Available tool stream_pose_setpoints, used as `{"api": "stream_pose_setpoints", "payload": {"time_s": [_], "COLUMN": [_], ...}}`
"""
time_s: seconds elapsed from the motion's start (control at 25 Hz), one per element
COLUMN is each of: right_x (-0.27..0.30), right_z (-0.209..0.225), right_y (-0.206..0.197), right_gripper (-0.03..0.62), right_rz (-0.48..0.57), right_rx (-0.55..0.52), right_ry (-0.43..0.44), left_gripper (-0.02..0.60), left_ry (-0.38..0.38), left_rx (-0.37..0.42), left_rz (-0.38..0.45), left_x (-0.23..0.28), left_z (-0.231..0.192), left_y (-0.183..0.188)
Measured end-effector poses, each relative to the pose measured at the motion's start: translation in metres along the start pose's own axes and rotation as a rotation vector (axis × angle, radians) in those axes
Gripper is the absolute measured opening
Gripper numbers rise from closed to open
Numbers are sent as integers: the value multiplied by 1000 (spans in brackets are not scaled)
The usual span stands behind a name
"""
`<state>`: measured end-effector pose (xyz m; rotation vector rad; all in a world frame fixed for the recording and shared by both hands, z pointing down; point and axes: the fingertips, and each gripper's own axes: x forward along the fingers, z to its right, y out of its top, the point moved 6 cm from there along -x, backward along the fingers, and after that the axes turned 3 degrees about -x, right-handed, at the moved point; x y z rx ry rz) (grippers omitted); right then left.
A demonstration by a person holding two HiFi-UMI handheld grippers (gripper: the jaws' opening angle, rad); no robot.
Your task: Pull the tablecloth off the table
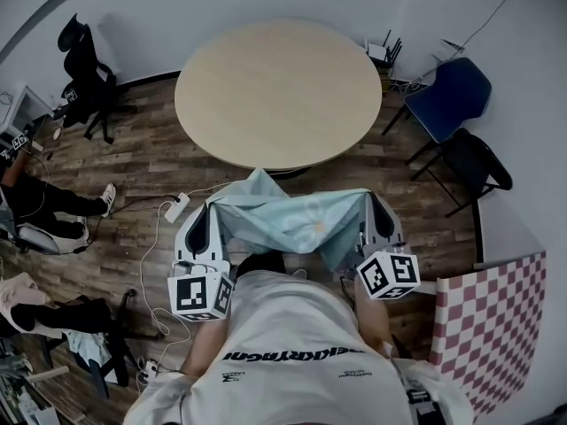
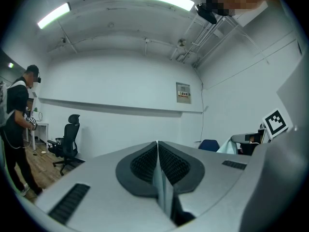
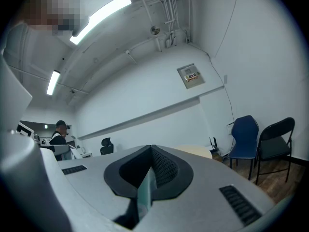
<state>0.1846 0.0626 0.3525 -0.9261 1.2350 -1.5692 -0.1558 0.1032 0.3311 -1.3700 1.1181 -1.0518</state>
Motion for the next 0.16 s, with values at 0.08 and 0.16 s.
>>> {"api": "stream_pose_setpoints", "payload": {"time_s": [0.08, 0.16], "right_x": [1, 1], "right_z": [1, 2], "right_y": [0, 0], "right_gripper": [34, 34], "right_rz": [0, 2], "right_rx": [0, -3], "right_ry": [1, 0], "left_gripper": [17, 17], "left_ry": [1, 1], "left_rx": [-7, -13], "left_rz": [-1, -1], "left_x": [2, 3], "left_z": [0, 1], "left_y": [-1, -2]}}
